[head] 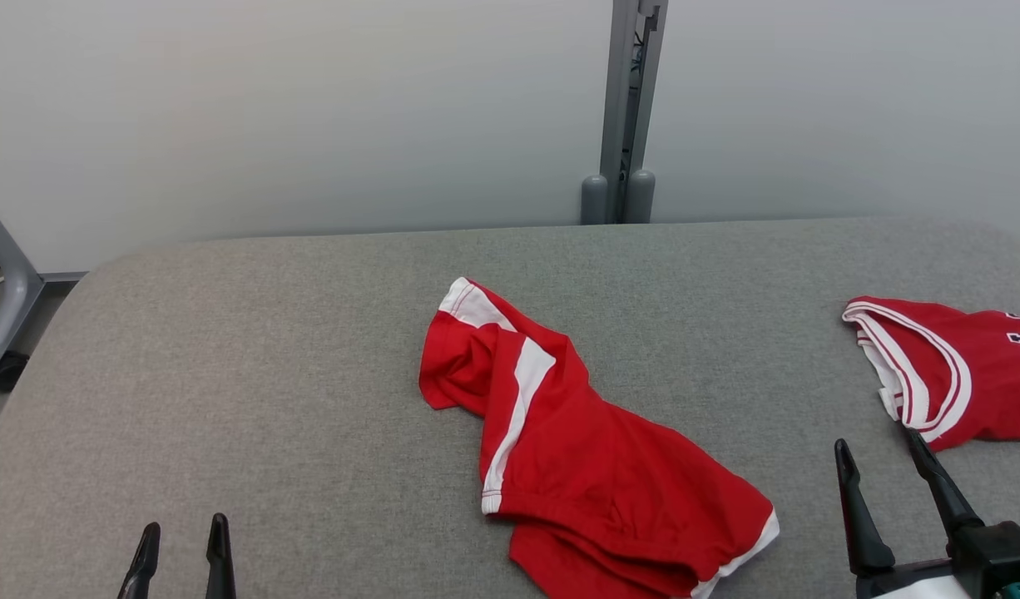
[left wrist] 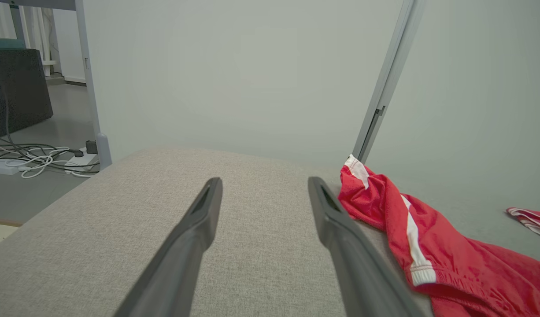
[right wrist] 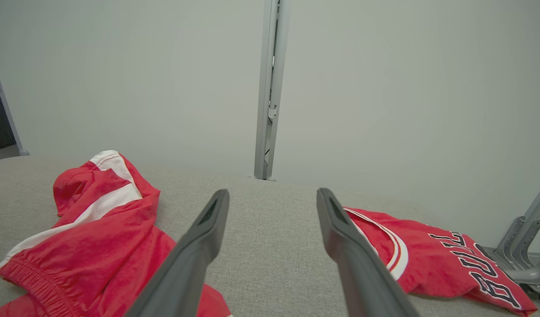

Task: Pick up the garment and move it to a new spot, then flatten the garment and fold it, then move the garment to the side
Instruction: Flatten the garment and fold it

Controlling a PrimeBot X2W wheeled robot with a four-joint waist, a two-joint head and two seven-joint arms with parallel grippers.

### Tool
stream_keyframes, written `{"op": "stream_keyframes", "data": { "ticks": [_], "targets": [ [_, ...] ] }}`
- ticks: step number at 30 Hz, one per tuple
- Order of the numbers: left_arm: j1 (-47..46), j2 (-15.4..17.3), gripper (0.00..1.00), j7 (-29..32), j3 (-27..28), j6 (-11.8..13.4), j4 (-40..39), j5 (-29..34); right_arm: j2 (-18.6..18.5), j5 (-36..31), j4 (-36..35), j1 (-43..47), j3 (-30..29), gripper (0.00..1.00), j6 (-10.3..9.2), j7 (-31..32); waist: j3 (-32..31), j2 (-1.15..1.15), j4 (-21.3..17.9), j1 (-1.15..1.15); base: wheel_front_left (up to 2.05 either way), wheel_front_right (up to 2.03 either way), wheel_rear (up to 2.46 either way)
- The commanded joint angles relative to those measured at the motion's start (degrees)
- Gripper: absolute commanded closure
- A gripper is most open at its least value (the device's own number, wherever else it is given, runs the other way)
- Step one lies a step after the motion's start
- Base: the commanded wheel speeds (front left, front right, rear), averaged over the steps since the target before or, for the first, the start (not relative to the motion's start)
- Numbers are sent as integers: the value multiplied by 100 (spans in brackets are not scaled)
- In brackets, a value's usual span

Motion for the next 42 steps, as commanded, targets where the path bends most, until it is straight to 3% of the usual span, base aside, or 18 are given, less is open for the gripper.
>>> {"op": "stream_keyframes", "data": {
  "ticks": [1, 4, 7, 9, 15, 22, 29, 39, 40, 41, 42],
  "targets": [
    [-28, 10, 0, -6, 27, -31, -18, 35, -26, 29, -6, 49, -10, 0, -1, -25, 4, 0, -11, 0, 0, 0, 0],
    [-45, 3, 0, -6, 47, -45, -64, 69, -26, 47, -11, 8, -19, 0, -1, -26, 20, 0, -78, 0, 0, 0, 0],
    [-74, -9, 0, -6, -277, -106, -179, -124, -26, 40, -71, -88, -58, 0, -1, -26, 49, 0, -241, 0, 0, 0, 0],
    [-121, -11, 0, 118, -802, -181, -223, -263, -26, 12, -115, -146, -62, 0, -1, -26, 70, 0, -394, 0, 0, 0, 0],
    [-622, 72, 0, 1235, -2461, -226, -246, -1001, -26, -45, -205, -289, -93, 0, -1, -25, 219, 0, -973, 0, 0, 0, 0],
    [-1569, 81, 0, 2049, -3814, -230, 760, -1691, -25, -6, -200, -403, -41, 0, -1, -25, 600, 0, -1629, 0, 0, 0, 0],
    [-1930, 31, 0, 2197, -4023, -148, 1458, -1916, -23, 97, -222, -481, -107, 0, -1, -26, 866, 0, -1975, 0, 0, 0, 0],
    [-2453, 8, 0, 2201, -4153, -94, 1884, -2081, -25, 269, -194, -589, -67, 0, -1, -25, 1051, 0, -2045, 0, 0, 0, 0],
    [-2519, 8, 30, 2194, -4192, -86, 1968, -2116, -26, 296, -178, -597, -63, 0, -1, -25, 1058, 0, -2046, 0, 0, 0, 0],
    [-2590, 6, 79, 2179, -4248, -94, 2040, -2158, -26, 305, -165, -604, -55, 0, -1, -26, 1064, 0, -2052, 0, 0, 0, 0],
    [-2664, 2, 100, 2133, -4299, -94, 2087, -2252, -25, 336, -149, -613, -41, 0, -1, -26, 1070, 0, -2059, 0, 0, 0, 0]
  ]
}}
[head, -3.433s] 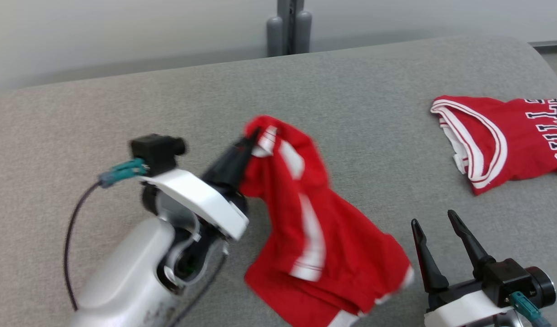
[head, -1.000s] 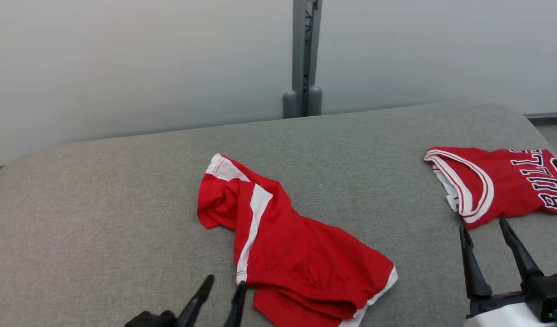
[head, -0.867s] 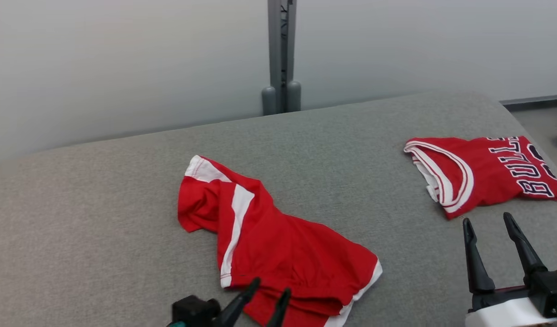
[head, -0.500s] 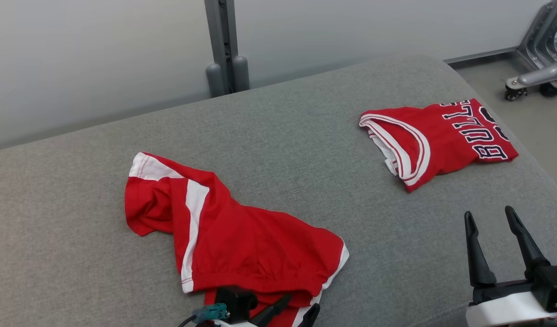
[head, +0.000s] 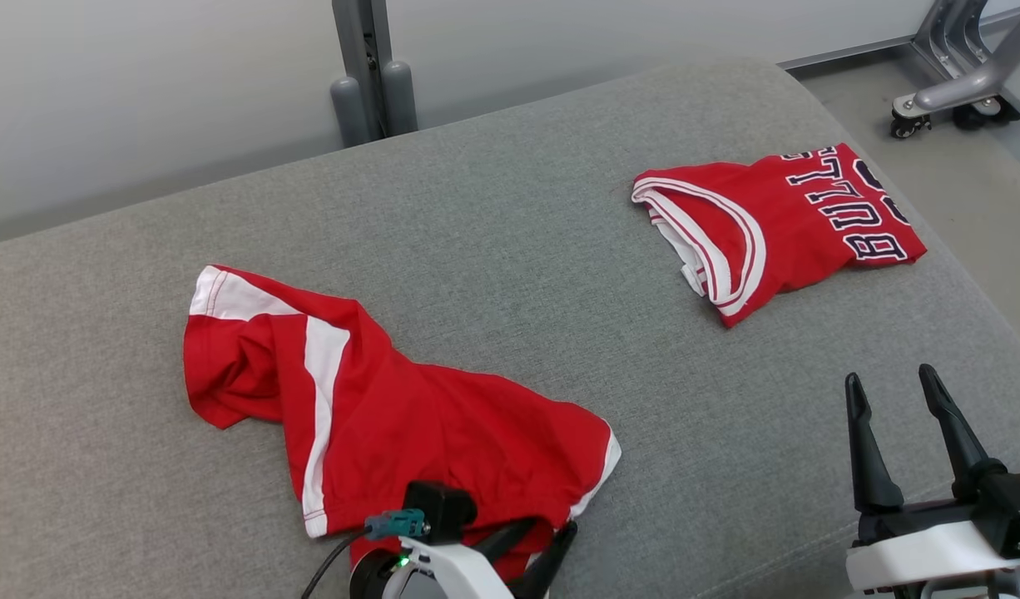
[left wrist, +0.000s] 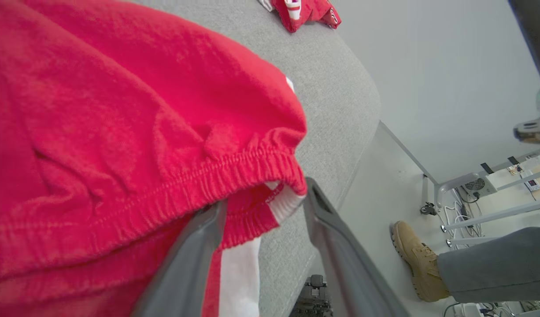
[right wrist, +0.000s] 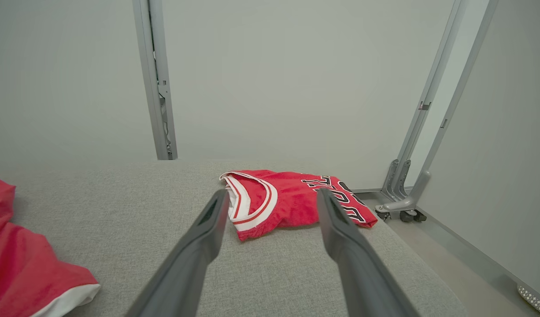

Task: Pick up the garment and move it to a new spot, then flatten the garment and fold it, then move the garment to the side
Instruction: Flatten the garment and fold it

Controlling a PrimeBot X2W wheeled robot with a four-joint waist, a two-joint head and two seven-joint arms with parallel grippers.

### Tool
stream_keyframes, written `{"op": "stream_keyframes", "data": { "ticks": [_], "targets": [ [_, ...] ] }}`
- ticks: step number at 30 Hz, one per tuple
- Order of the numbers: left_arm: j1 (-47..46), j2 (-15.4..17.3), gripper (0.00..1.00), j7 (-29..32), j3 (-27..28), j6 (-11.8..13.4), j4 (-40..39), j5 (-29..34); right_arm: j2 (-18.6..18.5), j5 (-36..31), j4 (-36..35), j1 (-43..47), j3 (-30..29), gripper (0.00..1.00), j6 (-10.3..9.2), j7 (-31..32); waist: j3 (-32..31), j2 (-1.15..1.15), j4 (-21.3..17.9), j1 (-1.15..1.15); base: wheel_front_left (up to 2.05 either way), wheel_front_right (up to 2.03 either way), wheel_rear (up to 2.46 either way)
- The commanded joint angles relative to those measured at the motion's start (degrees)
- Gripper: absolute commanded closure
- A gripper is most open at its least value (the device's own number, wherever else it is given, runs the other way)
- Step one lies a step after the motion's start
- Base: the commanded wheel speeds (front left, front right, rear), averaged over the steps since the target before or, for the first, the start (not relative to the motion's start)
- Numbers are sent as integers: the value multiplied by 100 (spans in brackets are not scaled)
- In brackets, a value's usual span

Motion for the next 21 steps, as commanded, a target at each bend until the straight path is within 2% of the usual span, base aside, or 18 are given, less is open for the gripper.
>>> {"op": "stream_keyframes", "data": {
  "ticks": [1, 4, 10, 21],
  "targets": [
    [-166, 11, 100, -73, -49, 8, 48, -122, -24, 42, 17, -70, 2, 0, -1, -25, 8, 0, -10, 0, 0, 0, 0],
    [-383, 17, 100, -194, -168, -20, 9, -749, -24, 97, 55, -98, 23, 0, -1, -25, 20, 0, -12, 0, 0, 0, 0],
    [-1210, 16, 100, -370, -203, 8, 22, -1274, -24, 224, 122, -116, 56, 0, -1, -24, 16, 0, 41, 0, 0, 0, 0],
    [-2951, 70, 100, -535, 453, 253, -56, -1469, -24, 310, 183, -151, 26, 0, -1, -25, -53, 0, 237, 0, 0, 0, 0]
  ]
}}
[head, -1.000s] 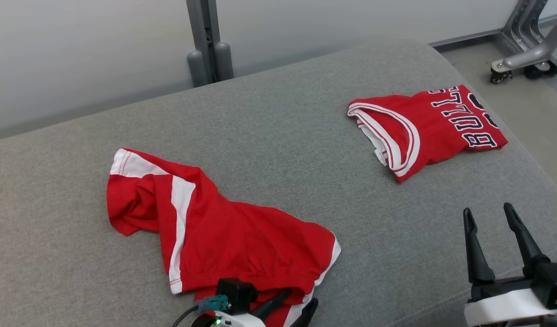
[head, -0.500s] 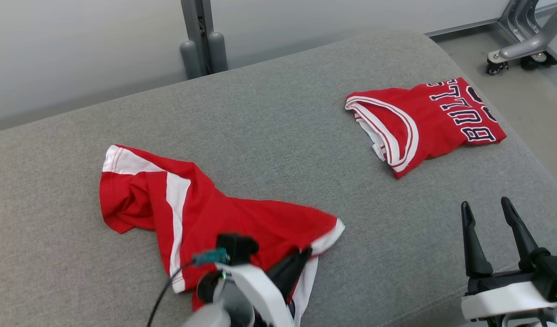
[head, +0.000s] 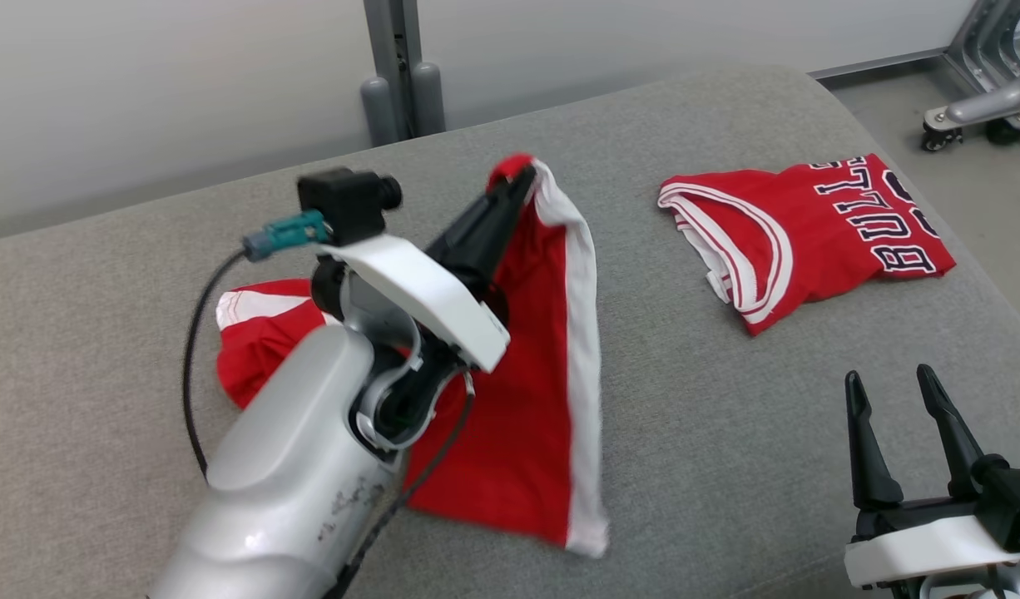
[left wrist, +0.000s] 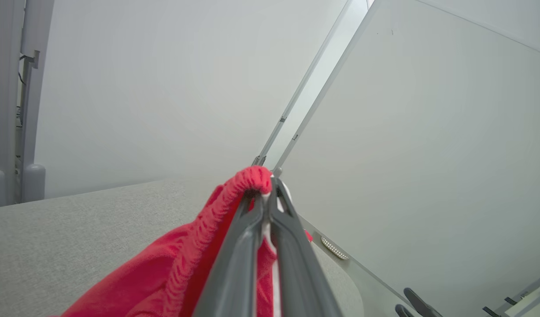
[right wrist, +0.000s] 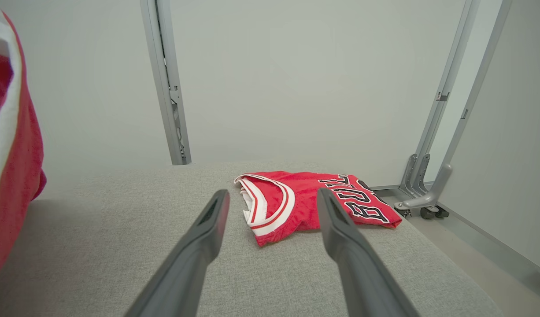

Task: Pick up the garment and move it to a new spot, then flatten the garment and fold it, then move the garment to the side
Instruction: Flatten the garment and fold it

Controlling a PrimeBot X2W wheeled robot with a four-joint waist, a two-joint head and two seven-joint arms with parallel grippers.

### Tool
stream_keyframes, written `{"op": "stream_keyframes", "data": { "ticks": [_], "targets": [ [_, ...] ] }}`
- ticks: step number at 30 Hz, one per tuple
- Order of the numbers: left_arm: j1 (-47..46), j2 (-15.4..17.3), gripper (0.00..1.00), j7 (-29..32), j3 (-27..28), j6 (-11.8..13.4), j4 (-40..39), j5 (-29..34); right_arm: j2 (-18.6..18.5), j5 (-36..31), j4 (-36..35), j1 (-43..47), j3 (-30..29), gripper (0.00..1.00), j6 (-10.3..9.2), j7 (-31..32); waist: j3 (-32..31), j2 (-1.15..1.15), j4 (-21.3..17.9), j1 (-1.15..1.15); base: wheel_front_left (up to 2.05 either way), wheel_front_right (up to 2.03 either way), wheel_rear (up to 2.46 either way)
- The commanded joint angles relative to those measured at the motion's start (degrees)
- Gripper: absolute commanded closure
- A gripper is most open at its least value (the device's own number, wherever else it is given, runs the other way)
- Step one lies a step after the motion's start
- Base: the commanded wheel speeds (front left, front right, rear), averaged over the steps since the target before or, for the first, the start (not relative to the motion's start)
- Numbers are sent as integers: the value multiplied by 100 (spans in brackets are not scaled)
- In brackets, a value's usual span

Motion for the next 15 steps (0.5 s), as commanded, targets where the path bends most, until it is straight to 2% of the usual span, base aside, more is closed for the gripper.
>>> {"op": "stream_keyframes", "data": {
  "ticks": [1, 5, 9, 12, 15],
  "targets": [
    [-170, 70, 100, -77, 102, 31, -31, 32, -26, 33, -1, -33, -26, 0, -1, -24, -19, 0, 63, 0, 0, 0, 0],
    [-283, 157, 100, -130, 225, -87, -195, -86, -26, 49, 17, 43, -46, 0, -1, -25, -63, 0, 215, 0, 0, 0, 0],
    [481, 468, 100, 748, -196, -323, -600, -841, -26, 55, 27, 119, -72, 0, -1, -25, -116, 0, 393, 0, 0, 0, 0],
    [1313, 1021, 100, 1482, -545, -366, -1214, -1628, -25, 69, 66, 154, -74, 0, -1, -25, -137, 0, 546, 0, 0, 0, 0],
    [2276, 1720, 100, 1749, -789, -359, -1557, -1998, -26, 59, 119, 234, -103, 0, -1, -24, -153, 0, 732, 0, 0, 0, 0]
  ]
}}
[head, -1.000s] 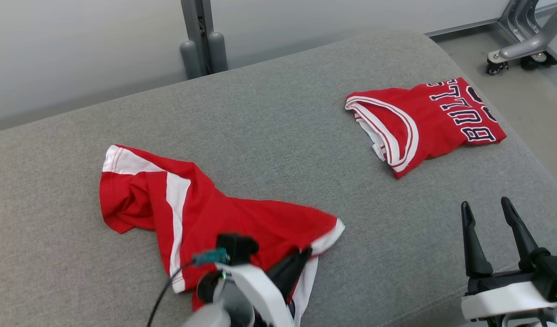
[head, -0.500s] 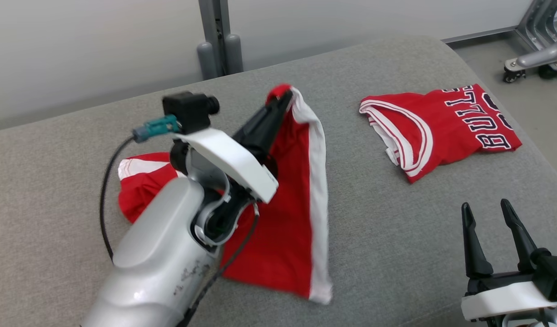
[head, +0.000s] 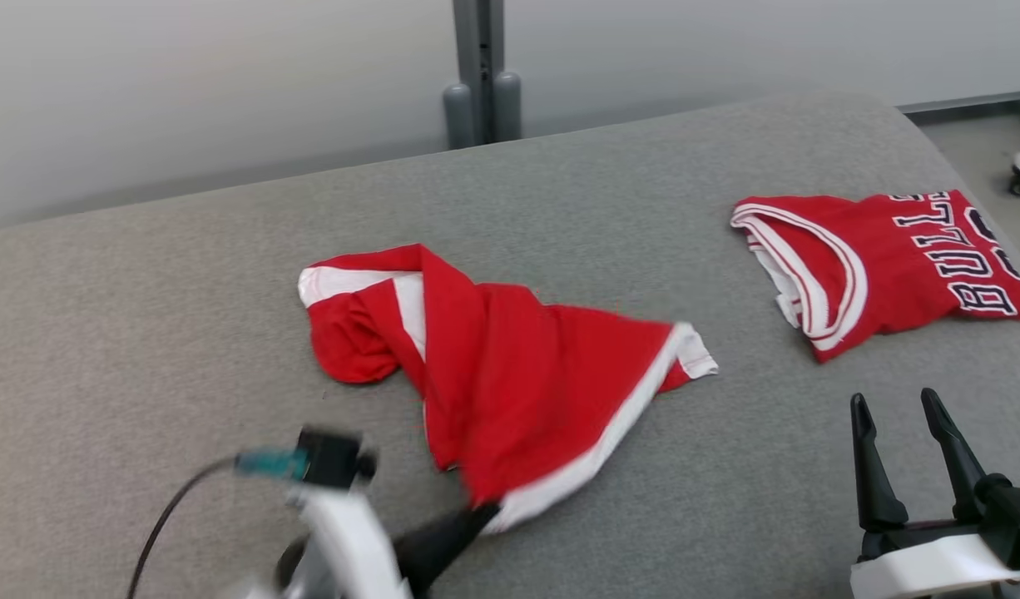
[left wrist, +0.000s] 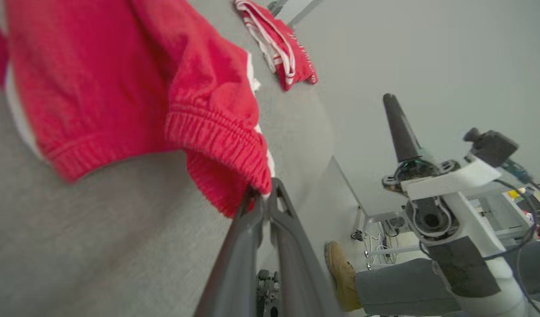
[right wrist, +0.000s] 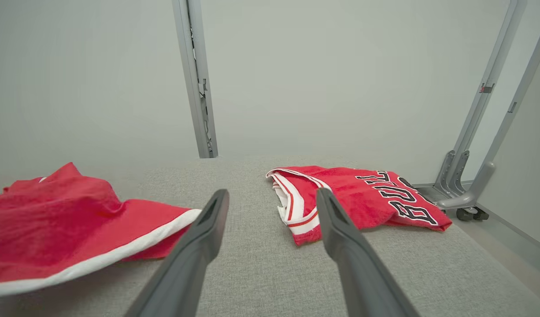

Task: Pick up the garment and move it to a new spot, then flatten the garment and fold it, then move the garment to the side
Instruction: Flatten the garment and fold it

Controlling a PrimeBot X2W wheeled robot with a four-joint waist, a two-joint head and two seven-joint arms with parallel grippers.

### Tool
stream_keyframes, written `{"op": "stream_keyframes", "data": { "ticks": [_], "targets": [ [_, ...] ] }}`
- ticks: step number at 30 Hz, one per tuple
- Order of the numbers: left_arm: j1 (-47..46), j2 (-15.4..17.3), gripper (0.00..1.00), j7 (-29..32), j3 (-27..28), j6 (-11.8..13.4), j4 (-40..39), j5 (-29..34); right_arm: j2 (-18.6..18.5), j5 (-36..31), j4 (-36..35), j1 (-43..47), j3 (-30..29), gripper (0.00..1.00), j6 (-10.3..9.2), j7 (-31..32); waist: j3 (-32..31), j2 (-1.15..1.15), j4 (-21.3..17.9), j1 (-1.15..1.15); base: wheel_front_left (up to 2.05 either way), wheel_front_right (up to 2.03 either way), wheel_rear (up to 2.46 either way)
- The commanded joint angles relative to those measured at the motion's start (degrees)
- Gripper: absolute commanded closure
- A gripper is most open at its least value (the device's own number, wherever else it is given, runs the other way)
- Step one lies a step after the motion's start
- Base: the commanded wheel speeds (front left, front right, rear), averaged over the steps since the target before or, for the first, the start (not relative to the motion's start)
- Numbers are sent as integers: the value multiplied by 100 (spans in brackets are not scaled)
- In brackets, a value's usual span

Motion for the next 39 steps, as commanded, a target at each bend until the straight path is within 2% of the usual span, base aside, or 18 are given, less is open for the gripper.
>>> {"op": "stream_keyframes", "data": {
  "ticks": [1, 3, 5, 8, 17, 18, 19, 20, 26, 30, 33, 34, 36, 39],
  "targets": [
    [398, 333, 100, -56, -35, -5, -50, -52, -26, -22, 34, 83, -46, 0, -1, -24, -18, 0, 200, 0, 0, 0, 0],
    [758, 640, 100, -226, -19, -6, 83, 24, -26, -81, 49, 101, -65, 0, -1, -25, -32, 0, 388, 0, 0, 0, 0],
    [989, 793, 100, -406, -8, -7, 272, 86, -25, -125, 59, 144, -73, 0, -1, -24, -60, 0, 584, 0, 0, 0, 0],
    [1120, 792, 100, -537, 33, -8, 490, -99, -26, -191, 80, 162, -56, 0, -1, -25, -104, 0, 870, 0, 0, 0, 0],
    [1074, 832, 100, -868, 18, -8, 887, -102, -28, -306, 116, 129, 4, 0, -1, -25, -218, 0, 1295, 0, 0, 0, 0],
    [1087, 851, 95, -941, 25, -8, 894, -97, -28, -307, 126, 142, 9, 0, -1, -25, -223, 0, 1320, 0, 0, 0, 0],
    [1101, 850, 54, -1026, 32, -8, 901, -84, -28, -316, 134, 158, 8, 0, -1, -24, -236, 0, 1342, 0, 0, 0, 0],
    [1125, 842, 0, -1116, 38, -8, 900, -69, -29, -323, 140, 171, 14, 0, -1, -25, -248, 0, 1352, 0, 0, 0, 0],
    [1463, 1093, 0, -1850, 185, 17, 733, 184, -30, -384, 65, 222, -76, 0, -1, -25, -415, 0, 1277, 0, 0, 0, 0],
    [1959, 1333, 0, -2640, 486, 247, 434, 423, -28, -545, -106, 326, -258, 0, -1, -25, -582, 0, 1212, 0, 0, 0, 0],
    [2266, 1473, 0, -3204, 816, 610, 150, 675, -28, -709, -312, 332, -435, 0, -1, -25, -627, 0, 1195, 0, 0, 0, 0],
    [2415, 1536, 0, -3401, 1129, 956, 16, 1048, -33, -805, -454, 337, -548, 0, -1, -25, -649, 0, 1187, 0, 0, 0, 0],
    [2571, 1353, 0, -3457, 1570, 1230, -130, 1382, -56, -859, -592, 345, -661, 0, -1, -25, -677, 0, 1188, 0, 0, 0, 0],
    [2778, 961, 0, -3465, 2494, 1538, -332, 2292, -59, -888, -736, 442, -774, 0, -1, -24, -733, 0, 1206, 0, 0, 0, 0]
  ]
}}
